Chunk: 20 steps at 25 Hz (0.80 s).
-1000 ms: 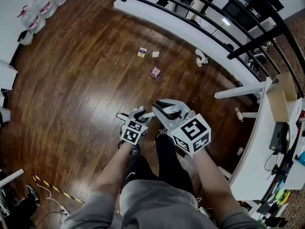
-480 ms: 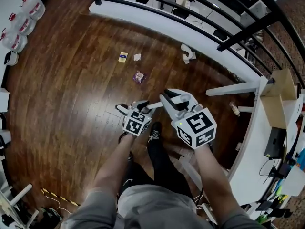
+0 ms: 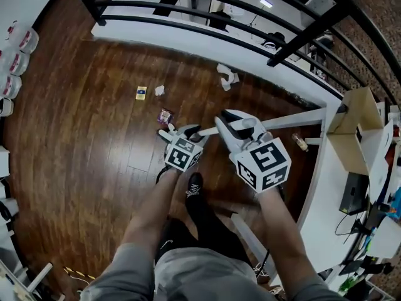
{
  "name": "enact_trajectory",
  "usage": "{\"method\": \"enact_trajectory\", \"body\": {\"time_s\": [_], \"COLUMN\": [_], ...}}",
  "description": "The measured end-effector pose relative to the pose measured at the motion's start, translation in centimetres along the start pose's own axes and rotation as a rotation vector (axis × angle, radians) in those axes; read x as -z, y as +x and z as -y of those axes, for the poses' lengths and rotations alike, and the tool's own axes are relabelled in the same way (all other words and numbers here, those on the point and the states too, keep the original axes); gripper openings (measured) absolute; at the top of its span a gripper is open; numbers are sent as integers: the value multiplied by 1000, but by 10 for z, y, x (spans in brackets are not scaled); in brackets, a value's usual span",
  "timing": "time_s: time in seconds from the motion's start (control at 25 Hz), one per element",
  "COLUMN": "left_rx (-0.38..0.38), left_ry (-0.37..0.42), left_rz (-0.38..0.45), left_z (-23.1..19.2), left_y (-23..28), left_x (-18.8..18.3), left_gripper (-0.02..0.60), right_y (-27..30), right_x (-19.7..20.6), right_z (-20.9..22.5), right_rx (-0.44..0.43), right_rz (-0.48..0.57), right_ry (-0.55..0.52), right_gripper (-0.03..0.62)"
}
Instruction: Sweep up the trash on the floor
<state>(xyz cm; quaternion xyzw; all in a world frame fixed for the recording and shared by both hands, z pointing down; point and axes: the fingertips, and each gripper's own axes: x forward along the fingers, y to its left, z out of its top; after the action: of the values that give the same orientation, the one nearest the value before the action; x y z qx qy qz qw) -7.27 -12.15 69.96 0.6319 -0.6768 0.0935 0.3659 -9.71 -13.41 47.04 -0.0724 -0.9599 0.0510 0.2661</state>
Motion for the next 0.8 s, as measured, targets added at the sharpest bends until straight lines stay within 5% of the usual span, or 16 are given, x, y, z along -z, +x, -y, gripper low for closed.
{"method": "enact_trajectory", "body": {"time_s": [0.4, 0.8], "left_rx": [33, 35], "left_ry": [68, 147], "left_rz": [4, -75], "left_z": [-1, -112], "left_y": [-7, -81], "left_x": [-41, -38], "left_gripper": [143, 143], "right_y": [-8, 79], "right_x": [-40, -84], "right_z": [17, -28], "right_rx": [2, 36], "right_rz": [86, 127], "right_ry": [55, 156], "right_gripper": [61, 61]}}
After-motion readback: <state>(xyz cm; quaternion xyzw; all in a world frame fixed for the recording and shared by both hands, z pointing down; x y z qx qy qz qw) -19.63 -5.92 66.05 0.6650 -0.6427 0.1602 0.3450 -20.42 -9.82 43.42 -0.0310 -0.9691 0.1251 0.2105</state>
